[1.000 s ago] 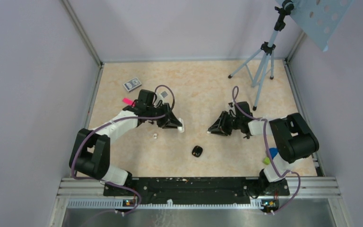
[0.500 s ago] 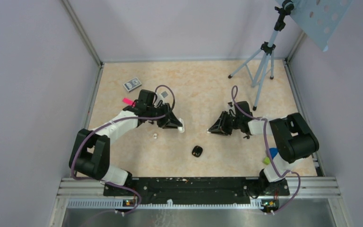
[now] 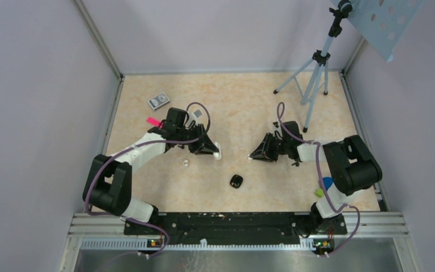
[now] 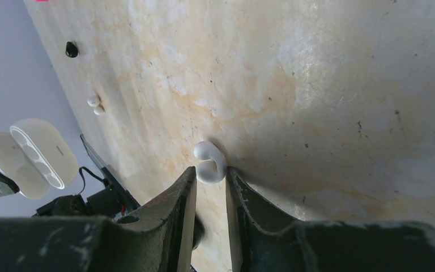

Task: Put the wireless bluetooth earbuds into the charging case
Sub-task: Pick up the left earbud from the center of the board.

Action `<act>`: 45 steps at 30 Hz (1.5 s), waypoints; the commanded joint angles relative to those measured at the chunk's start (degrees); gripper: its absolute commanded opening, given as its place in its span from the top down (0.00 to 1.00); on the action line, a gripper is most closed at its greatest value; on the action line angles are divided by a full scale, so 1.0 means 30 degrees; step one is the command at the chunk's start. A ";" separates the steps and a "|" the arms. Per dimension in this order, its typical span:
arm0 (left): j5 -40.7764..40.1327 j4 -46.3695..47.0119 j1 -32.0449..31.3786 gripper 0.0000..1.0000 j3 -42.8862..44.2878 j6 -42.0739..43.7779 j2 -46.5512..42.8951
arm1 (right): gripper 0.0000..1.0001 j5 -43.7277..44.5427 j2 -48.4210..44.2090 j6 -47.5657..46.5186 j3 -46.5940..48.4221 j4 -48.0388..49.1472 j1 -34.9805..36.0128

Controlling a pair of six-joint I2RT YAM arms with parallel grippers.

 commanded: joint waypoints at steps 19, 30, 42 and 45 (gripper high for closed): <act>0.0259 0.0278 -0.0351 1.00 0.0020 0.0589 0.0205 | 0.73 0.1641 0.0119 -0.1897 0.1483 -0.1675 0.1088; 0.0231 0.0431 -0.0577 1.00 0.0089 0.0405 0.0075 | 0.72 0.4821 0.0248 -0.3508 0.2466 -0.4405 0.2440; 0.0246 0.0339 -0.0787 1.00 0.0421 0.0417 0.0143 | 0.75 0.5501 -0.0047 -0.3747 0.2760 -0.4690 0.3441; 0.0250 0.0109 -0.0864 1.00 0.0730 0.0584 0.0257 | 0.82 0.5624 -0.0317 -0.3706 0.2704 -0.4744 0.3449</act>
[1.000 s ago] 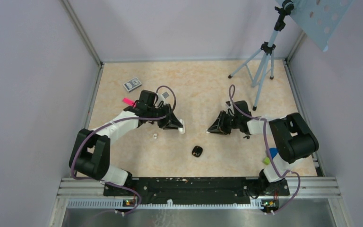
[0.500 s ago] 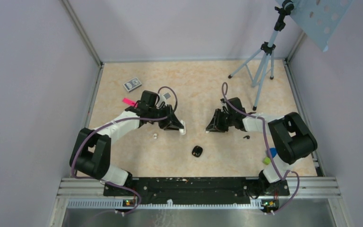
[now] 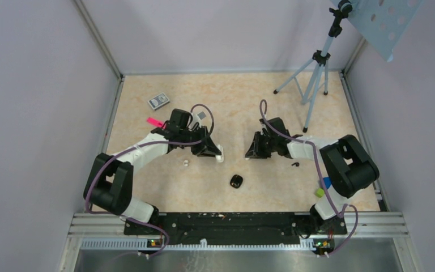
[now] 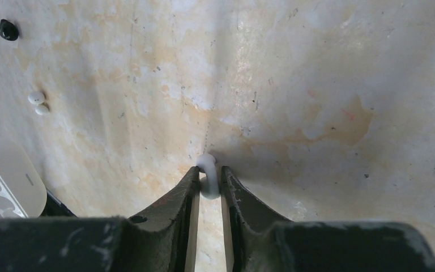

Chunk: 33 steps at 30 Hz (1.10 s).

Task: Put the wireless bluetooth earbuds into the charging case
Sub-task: Pick up the left earbud from the center of the board, then insert the left earbud into the left side groove of the charging case.

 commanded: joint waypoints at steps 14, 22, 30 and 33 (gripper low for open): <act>0.0148 -0.0050 -0.0655 1.00 0.1658 0.0923 0.0503 | 1.00 0.1700 -0.3151 -0.0554 0.0658 -0.2934 0.0297; 0.1659 0.2450 -0.1212 1.00 0.1409 0.0652 0.0085 | 1.00 0.3588 -0.8404 0.0185 0.0757 -0.3448 0.1354; 0.3675 0.8434 -0.1291 1.00 -0.0115 -0.1427 -0.0416 | 1.00 0.5779 -1.1358 0.2293 0.0031 -0.1678 0.3167; 0.4052 1.1493 -0.1307 1.00 -0.0946 -0.2884 -0.0488 | 1.00 0.6062 -1.2347 0.2614 -0.0316 -0.1290 0.3203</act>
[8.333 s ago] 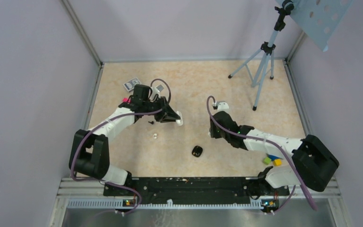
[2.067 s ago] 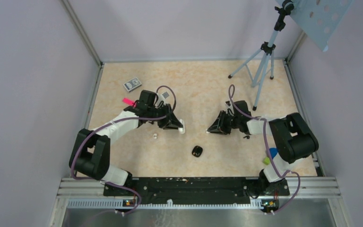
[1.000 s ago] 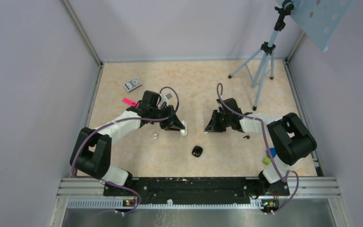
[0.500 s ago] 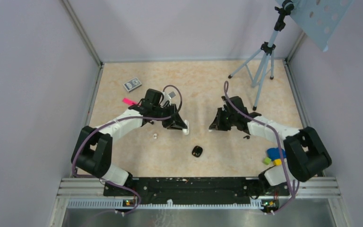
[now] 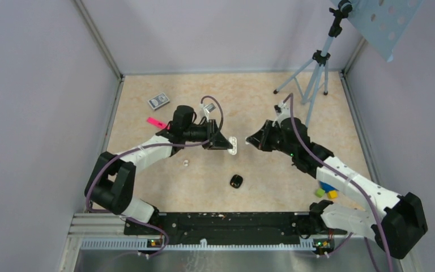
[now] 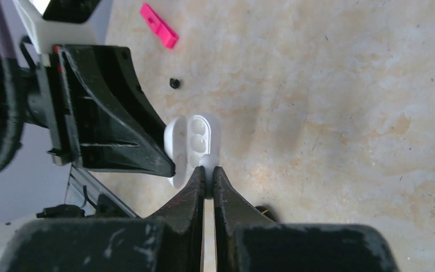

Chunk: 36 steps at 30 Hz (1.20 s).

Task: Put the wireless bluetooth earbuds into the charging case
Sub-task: Insert the left earbud into the left side groove of the charging case.

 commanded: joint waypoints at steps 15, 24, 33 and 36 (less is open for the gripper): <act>0.2488 0.9825 -0.0058 1.00 -0.0825 -0.4858 -0.0753 | 1.00 -0.0037 -0.2665 0.0455 -0.0365 0.3013 0.0252; 0.2102 1.1036 -0.0053 1.00 -0.0514 -0.6733 -0.0342 | 1.00 -0.0946 -0.1955 -0.0484 0.0157 0.3880 0.0644; 0.1367 1.0783 -0.0066 1.00 -0.0500 -0.7778 -0.0240 | 1.00 0.0517 -0.1196 -0.0875 0.0520 0.3298 0.1401; 0.1233 1.0350 -0.0075 1.00 -0.0492 -0.7671 -0.0256 | 1.00 0.1023 -0.1096 -0.0839 0.0438 0.3462 0.1677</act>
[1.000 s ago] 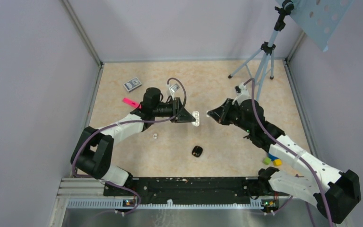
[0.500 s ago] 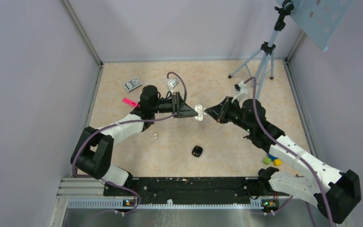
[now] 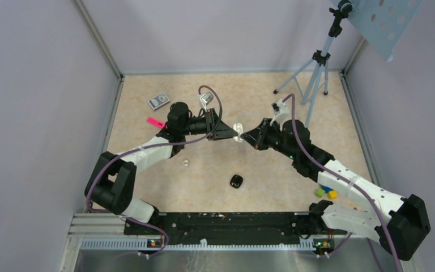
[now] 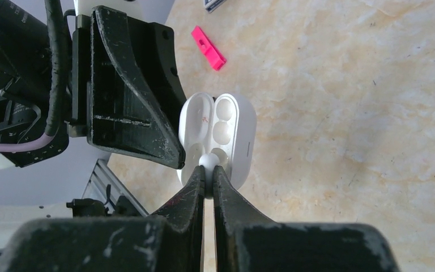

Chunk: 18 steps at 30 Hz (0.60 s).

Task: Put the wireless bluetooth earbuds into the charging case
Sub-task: Insert the left earbud into the left side groove of the charging case.

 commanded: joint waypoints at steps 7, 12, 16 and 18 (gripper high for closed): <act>-0.0337 0.0466 -0.0087 1.00 0.0513 -0.0370 0.0019 | 1.00 0.1555 0.0654 -0.0816 0.1014 0.0175 0.1045; -0.0281 0.0125 -0.0075 1.00 0.0542 -0.0308 0.0159 | 1.00 0.2390 0.0693 -0.1330 0.1365 -0.0157 0.1078; -0.0288 -0.0506 -0.0089 1.00 0.0637 0.0135 0.0242 | 1.00 0.2642 0.0562 -0.1917 0.1649 -0.0430 0.1064; -0.0262 -0.1187 -0.0069 1.00 0.0752 0.0734 0.0267 | 1.00 0.2942 0.0184 -0.2056 0.1666 -0.0422 0.1071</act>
